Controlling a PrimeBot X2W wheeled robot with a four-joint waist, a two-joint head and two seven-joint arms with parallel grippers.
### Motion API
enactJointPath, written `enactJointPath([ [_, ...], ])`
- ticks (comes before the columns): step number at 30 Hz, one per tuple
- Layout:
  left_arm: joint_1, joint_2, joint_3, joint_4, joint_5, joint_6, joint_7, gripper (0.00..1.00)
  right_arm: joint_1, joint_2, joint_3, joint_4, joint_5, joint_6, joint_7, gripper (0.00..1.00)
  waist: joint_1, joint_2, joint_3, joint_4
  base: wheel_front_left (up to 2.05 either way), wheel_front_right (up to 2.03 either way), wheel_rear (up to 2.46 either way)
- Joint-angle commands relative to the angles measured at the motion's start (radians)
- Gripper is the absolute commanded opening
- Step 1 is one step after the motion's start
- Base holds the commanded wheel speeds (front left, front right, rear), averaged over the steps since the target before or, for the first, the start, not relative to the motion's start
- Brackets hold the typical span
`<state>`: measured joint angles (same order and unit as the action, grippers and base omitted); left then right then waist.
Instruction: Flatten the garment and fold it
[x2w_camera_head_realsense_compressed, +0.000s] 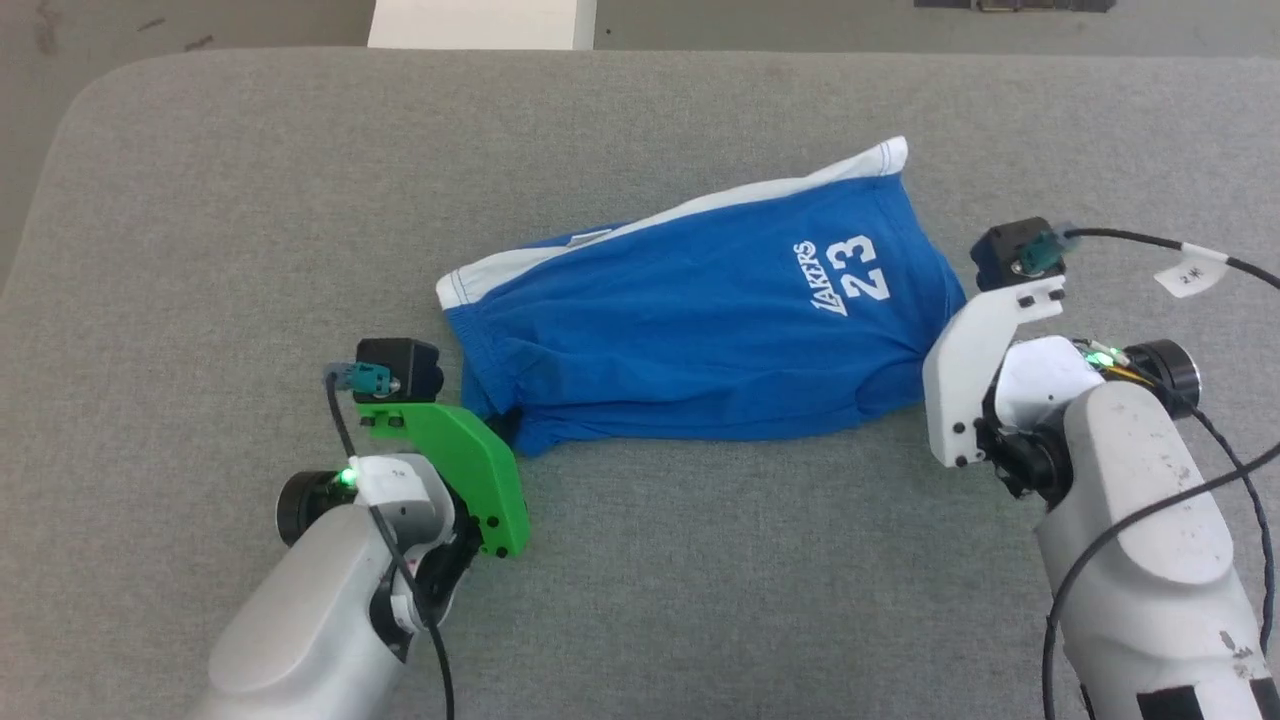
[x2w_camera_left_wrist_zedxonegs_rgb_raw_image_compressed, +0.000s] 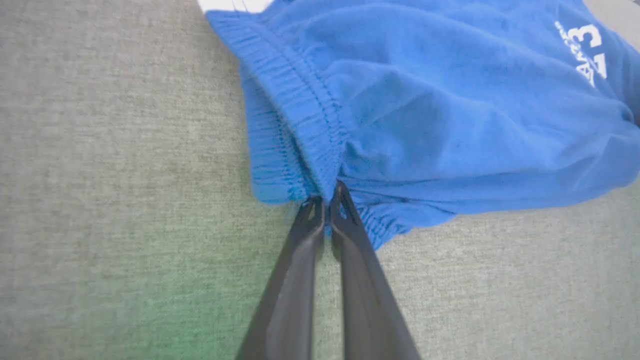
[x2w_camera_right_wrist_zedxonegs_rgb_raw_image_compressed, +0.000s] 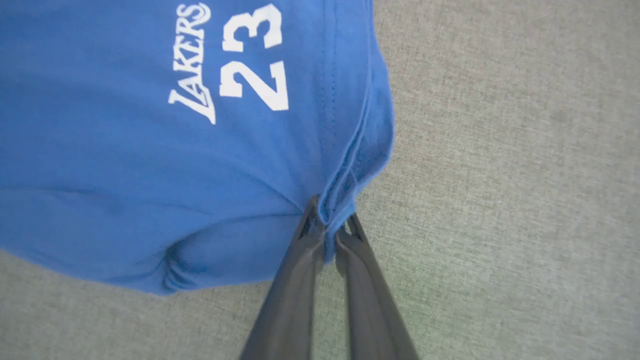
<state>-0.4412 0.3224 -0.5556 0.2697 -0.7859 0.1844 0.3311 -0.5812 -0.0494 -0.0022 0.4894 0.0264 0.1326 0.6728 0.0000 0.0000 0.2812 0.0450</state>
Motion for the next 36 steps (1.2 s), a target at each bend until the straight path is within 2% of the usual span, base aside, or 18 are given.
enactJointPath([
  [1, 0.003, 0.015, 0.01, -0.007, -0.01, -0.006, -0.014, 0.0, 0.029, -0.001, -0.008, -0.015, 0.013, -0.002, -0.004, 0.0, 0.0, 0.0, -0.014, 0.005, 0.0, 0.0, 0.0],
  [5, 0.026, 0.032, 0.035, -0.044, -0.028, -0.013, -0.037, 0.0, 0.087, -0.001, -0.03, -0.078, 0.052, -0.002, -0.005, 0.0, 0.0, 0.0, -0.046, 0.006, 0.0, 0.0, 0.0],
  [11, 0.117, 0.078, 0.047, -0.132, -0.05, 0.0, -0.027, 0.0, 0.246, -0.001, -0.058, -0.23, 0.127, -0.002, 0.026, 0.0, 0.0, 0.0, -0.102, -0.005, 0.0, 0.0, 0.0],
  [18, 0.27, 0.146, 0.03, -0.208, -0.084, 0.037, 0.052, 0.0, 0.509, -0.001, -0.069, -0.433, 0.205, -0.002, 0.076, 0.0, 0.0, 0.0, -0.145, -0.016, 0.0, 0.0, 0.0],
  [25, 0.359, 0.168, 0.051, -0.258, -0.129, 0.095, 0.091, 0.0, 0.677, -0.001, -0.065, -0.511, 0.28, -0.002, 0.104, 0.0, 0.0, 0.0, -0.165, -0.03, 0.0, 0.0, 0.0],
  [26, 0.366, 0.169, 0.054, -0.264, -0.133, 0.1, 0.093, 0.38, 0.683, -0.001, -0.068, -0.518, 0.286, -0.002, 0.091, 0.21, 0.0, 0.0, -0.168, -0.032, 0.0, 0.0, 0.0],
  [27, 0.372, 0.17, 0.058, -0.269, -0.137, 0.103, 0.093, 1.0, 0.688, -0.001, -0.071, -0.52, 0.297, -0.002, 0.085, 0.85, 0.0, 0.0, -0.171, -0.033, 0.0, 0.0, 0.0],
  [28, 0.378, 0.176, 0.062, -0.276, -0.136, 0.109, 0.091, 1.0, 0.693, -0.001, -0.075, -0.524, 0.307, -0.002, 0.079, 1.0, 0.0, 0.0, -0.177, -0.035, 0.0, 0.0, 0.0],
  [33, 0.426, 0.223, 0.113, -0.37, -0.168, 0.135, 0.1, 1.0, 0.722, -0.001, -0.136, -0.59, 0.351, -0.002, 0.068, 1.0, 0.0, 0.0, -0.202, -0.03, 0.0, 0.0, 0.0],
  [36, 0.445, 0.253, 0.165, -0.417, -0.165, 0.16, 0.066, 1.0, 0.714, -0.001, -0.169, -0.637, 0.336, -0.002, 0.074, 1.0, 0.0, 0.0, -0.21, -0.031, 0.0, 0.0, 0.0],
])
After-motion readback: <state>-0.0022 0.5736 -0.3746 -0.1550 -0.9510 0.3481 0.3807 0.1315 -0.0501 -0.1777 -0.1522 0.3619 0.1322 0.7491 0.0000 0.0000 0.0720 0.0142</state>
